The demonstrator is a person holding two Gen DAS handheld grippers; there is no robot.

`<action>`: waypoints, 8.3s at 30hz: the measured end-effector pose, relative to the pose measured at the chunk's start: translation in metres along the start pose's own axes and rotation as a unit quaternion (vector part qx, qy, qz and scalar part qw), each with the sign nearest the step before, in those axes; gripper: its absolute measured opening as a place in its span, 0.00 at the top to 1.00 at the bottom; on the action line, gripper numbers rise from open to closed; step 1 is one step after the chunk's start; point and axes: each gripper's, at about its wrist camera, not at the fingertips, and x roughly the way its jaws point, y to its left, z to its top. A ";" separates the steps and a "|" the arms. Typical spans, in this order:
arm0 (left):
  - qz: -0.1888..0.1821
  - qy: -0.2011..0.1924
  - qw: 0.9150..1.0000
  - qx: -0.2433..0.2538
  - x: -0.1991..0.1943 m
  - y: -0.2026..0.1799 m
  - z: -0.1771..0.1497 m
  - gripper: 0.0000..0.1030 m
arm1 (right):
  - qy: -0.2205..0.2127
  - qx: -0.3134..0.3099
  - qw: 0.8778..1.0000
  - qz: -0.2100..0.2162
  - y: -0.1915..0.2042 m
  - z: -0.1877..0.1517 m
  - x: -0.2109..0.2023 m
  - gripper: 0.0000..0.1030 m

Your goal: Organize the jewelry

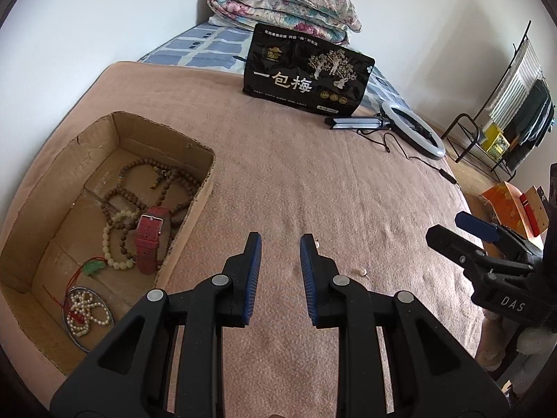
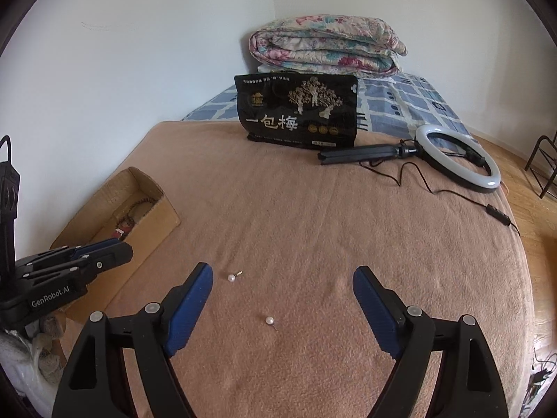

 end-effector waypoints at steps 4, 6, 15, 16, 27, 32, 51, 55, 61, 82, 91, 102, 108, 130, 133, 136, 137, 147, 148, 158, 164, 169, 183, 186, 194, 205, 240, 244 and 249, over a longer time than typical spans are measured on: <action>-0.001 0.010 1.000 0.016 0.013 -0.011 -0.001 0.79 | 0.014 -0.003 1.000 0.005 -0.007 -0.016 0.011 0.23; 0.000 0.015 1.000 0.024 0.019 -0.016 -0.002 0.79 | 0.024 -0.011 1.000 0.006 -0.008 -0.024 0.017 0.26; -0.011 0.037 0.998 0.043 0.048 -0.038 -0.007 0.79 | 0.060 -0.039 0.997 0.027 -0.005 -0.051 0.045 0.52; -0.011 0.039 0.998 0.045 0.051 -0.040 -0.008 0.79 | 0.062 -0.043 0.997 0.028 -0.004 -0.054 0.048 0.56; -0.006 0.066 0.997 0.046 0.084 -0.049 -0.011 0.79 | 0.070 -0.067 0.994 0.042 0.000 -0.069 0.066 0.67; -0.007 0.068 0.996 0.054 0.093 -0.056 -0.010 0.79 | 0.071 -0.072 0.994 0.049 0.001 -0.068 0.069 0.68; 0.016 0.093 0.994 0.060 0.125 -0.051 -0.013 0.92 | 0.075 -0.080 0.992 0.064 0.009 -0.062 0.083 0.75; 0.013 0.092 0.994 0.062 0.128 -0.049 -0.013 0.94 | 0.078 -0.080 0.992 0.063 0.008 -0.063 0.086 0.75; 0.021 0.080 0.993 0.082 0.127 -0.053 -0.016 0.94 | 0.078 -0.081 0.992 0.061 0.008 -0.063 0.088 0.84; 0.009 0.068 0.989 0.132 0.120 -0.058 -0.024 0.94 | 0.076 -0.073 0.993 0.058 -0.003 -0.063 0.084 0.94; 0.008 0.053 0.990 0.128 0.102 -0.056 -0.020 0.94 | 0.057 -0.054 0.996 0.052 -0.012 -0.056 0.070 0.94; 0.010 0.018 0.994 0.106 0.063 -0.045 -0.006 0.94 | 0.039 -0.059 0.997 0.040 -0.002 -0.048 0.043 0.94; 0.011 -0.005 0.995 0.098 0.037 -0.035 -0.001 0.94 | 0.034 -0.060 0.997 0.041 0.011 -0.046 0.026 0.94; 0.036 -0.064 0.995 0.070 -0.049 0.035 -0.002 0.94 | 0.010 -0.094 0.993 0.068 0.091 -0.033 -0.018 0.94; 0.043 -0.073 0.994 0.063 -0.062 0.048 -0.003 0.94 | 0.007 -0.099 0.992 0.075 0.103 -0.031 -0.021 0.94; 0.053 -0.080 0.994 0.058 -0.072 0.060 -0.005 0.94 | 0.006 -0.103 0.991 0.081 0.116 -0.028 -0.022 0.94; 0.054 -0.081 0.994 0.054 -0.075 0.064 -0.005 0.94 | 0.006 -0.104 0.991 0.084 0.120 -0.027 -0.022 0.94; 0.082 -0.090 0.992 0.023 -0.095 0.112 -0.011 0.94 | 0.002 -0.111 0.988 0.107 0.158 -0.017 -0.017 0.94; 0.084 -0.090 0.992 0.020 -0.097 0.115 -0.011 0.94 | 0.002 -0.112 0.988 0.108 0.162 -0.016 -0.016 0.94; 0.107 -0.084 0.991 -0.003 -0.100 0.146 -0.019 0.94 | 0.006 -0.122 0.984 0.127 0.197 -0.009 -0.003 0.94; 0.114 -0.084 0.990 -0.018 -0.104 0.162 -0.021 0.94 | 0.013 -0.128 0.983 0.132 0.215 -0.006 0.008 0.94; 0.115 -0.084 0.989 -0.034 -0.107 0.173 -0.021 0.94 | 0.014 -0.137 0.981 0.135 0.232 -0.005 0.014 0.94; 0.116 -0.095 0.987 -0.049 -0.116 0.184 -0.019 0.94 | 0.023 -0.146 0.979 0.137 0.255 0.003 0.026 0.94; 0.117 -0.098 0.987 -0.048 -0.118 0.183 -0.018 0.94 | 0.023 -0.146 0.979 0.138 0.256 0.005 0.028 0.92; 0.136 -0.097 0.985 -0.053 -0.118 0.186 -0.018 0.54 | 0.012 -0.155 0.981 0.117 0.260 0.001 0.025 0.40; 0.165 -0.107 0.979 -0.058 -0.125 0.185 -0.017 0.25 | 0.005 -0.155 0.982 0.105 0.257 -0.004 0.017 0.14; 0.159 -0.158 0.973 0.049 -0.212 0.058 -0.066 0.01 | -0.072 -0.104 0.992 0.004 0.148 -0.035 -0.105 0.00; 0.161 -0.153 0.974 0.041 -0.208 0.055 -0.069 0.01 | -0.080 -0.098 0.992 0.000 0.139 -0.040 -0.107 0.00; 0.180 -0.154 0.971 0.043 -0.203 0.050 -0.067 0.00 | -0.087 -0.103 0.991 -0.006 0.134 -0.043 -0.101 0.00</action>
